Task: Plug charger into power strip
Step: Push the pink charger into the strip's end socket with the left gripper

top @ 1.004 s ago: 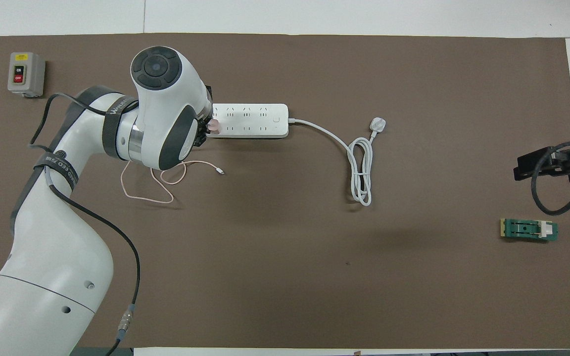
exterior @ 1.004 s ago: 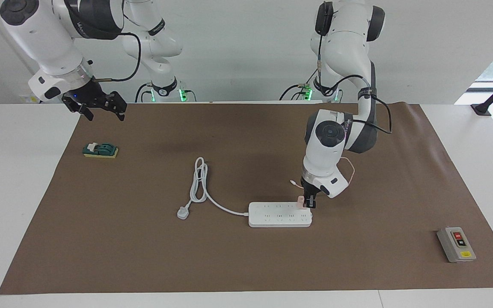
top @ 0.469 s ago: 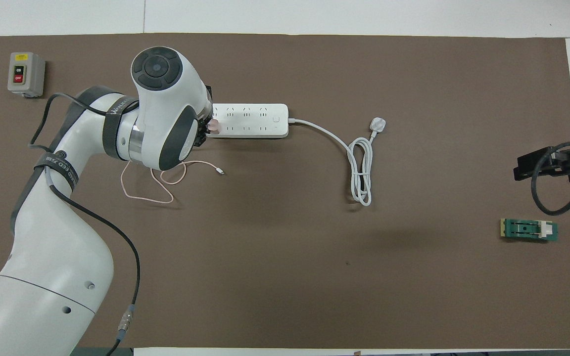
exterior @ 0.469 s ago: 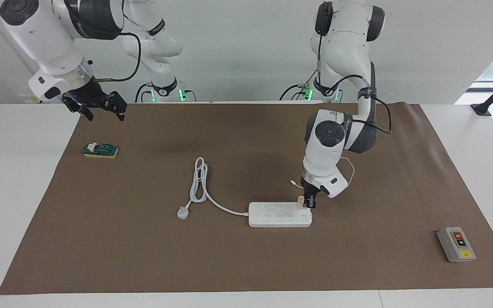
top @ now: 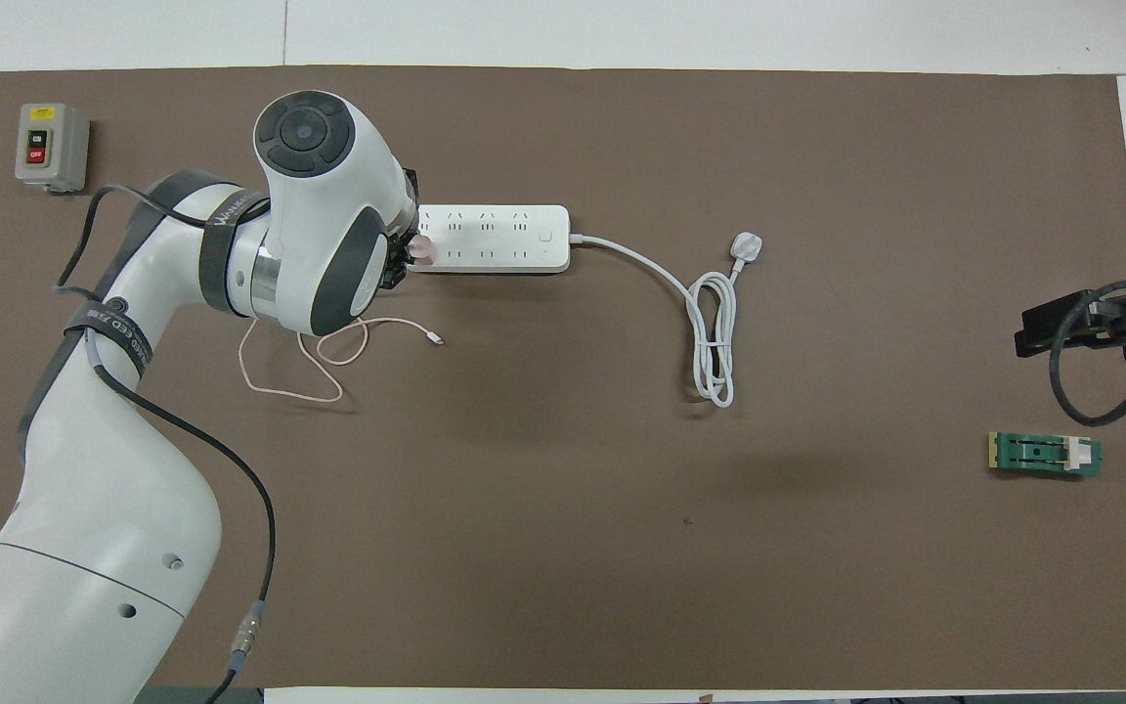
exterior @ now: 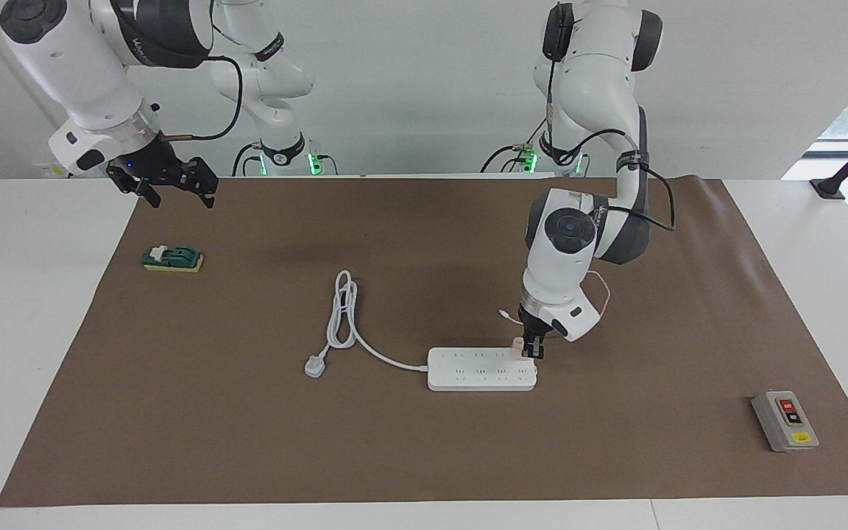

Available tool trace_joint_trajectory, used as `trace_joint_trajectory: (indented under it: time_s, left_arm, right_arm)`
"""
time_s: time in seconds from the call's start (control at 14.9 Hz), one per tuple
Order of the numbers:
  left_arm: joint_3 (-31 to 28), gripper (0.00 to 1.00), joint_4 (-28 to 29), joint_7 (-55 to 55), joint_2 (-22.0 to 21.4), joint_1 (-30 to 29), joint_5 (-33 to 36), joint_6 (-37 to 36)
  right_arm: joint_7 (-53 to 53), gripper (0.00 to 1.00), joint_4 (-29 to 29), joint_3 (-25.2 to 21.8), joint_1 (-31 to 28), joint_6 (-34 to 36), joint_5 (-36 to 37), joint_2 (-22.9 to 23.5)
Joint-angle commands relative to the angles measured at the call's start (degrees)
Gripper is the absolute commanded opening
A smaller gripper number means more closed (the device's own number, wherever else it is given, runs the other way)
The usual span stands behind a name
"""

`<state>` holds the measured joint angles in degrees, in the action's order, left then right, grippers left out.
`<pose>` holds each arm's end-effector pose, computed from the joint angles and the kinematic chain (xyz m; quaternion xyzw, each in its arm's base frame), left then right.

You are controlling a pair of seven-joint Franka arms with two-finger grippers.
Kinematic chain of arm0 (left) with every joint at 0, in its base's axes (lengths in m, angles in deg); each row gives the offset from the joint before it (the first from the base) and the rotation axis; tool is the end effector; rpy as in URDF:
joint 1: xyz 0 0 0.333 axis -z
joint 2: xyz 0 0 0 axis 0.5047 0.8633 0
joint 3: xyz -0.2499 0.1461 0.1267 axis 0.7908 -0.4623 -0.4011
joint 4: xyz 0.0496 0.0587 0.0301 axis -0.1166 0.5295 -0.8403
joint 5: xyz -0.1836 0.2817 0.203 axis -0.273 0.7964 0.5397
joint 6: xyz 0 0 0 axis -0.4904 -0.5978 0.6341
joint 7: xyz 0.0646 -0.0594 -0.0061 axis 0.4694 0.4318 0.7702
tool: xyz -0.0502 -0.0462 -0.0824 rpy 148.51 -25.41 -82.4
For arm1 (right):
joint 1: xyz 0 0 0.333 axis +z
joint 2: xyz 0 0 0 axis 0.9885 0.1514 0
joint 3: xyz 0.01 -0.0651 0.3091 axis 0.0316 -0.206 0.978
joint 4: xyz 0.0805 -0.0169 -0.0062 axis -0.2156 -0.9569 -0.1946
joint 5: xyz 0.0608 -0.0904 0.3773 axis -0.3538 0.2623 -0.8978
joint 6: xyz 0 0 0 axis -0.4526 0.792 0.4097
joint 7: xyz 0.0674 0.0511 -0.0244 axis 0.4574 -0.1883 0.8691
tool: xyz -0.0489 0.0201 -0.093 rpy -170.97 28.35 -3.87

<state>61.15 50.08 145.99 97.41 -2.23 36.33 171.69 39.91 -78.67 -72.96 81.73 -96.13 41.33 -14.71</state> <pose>0.6457 -0.2824 0.3528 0.7951 0.6057 0.0255 0.0157 0.5316 -0.0315 0.5820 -0.9978 0.0289 0.0584 0.0117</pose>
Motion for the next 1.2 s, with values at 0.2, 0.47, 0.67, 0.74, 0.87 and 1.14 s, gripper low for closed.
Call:
trace_joint_trajectory:
  time_s: [0.2, 0.47, 0.67, 0.74, 0.87, 1.14]
  left_arm:
    - [0.5, 0.00, 1.4, -3.6, 4.4, -1.5, -0.3, 0.1]
    - [0.5, 0.00, -2.0, -3.5, 7.2, -1.5, -0.7, -2.9]
    - [0.4, 0.00, -2.0, -3.5, 7.8, -1.2, -0.7, -2.5]
    - [0.4, 0.00, -2.0, -3.5, 7.8, -1.2, -0.7, -2.7]
    - [0.4, 0.00, -1.8, -3.4, 7.8, -0.9, -0.7, -1.8]
    - [0.4, 0.00, -1.3, -2.9, 7.7, -0.4, -0.9, -0.1]
  right_arm:
    - [-0.7, 1.00, -0.8, 0.4, -0.5, 0.1, 0.8, -1.0]
    - [-0.7, 1.00, -0.8, 0.5, -0.5, 0.1, 0.8, -0.9]
    - [-0.7, 1.00, -0.8, 0.4, -0.5, 0.1, 0.8, -1.0]
    - [-0.7, 1.00, -0.8, 0.4, -0.5, 0.1, 0.8, -1.0]
    - [-0.7, 1.00, -0.8, 0.4, -0.5, 0.1, 0.8, -1.0]
    - [-0.7, 1.00, -0.8, 0.4, -0.5, 0.1, 0.8, -1.0]
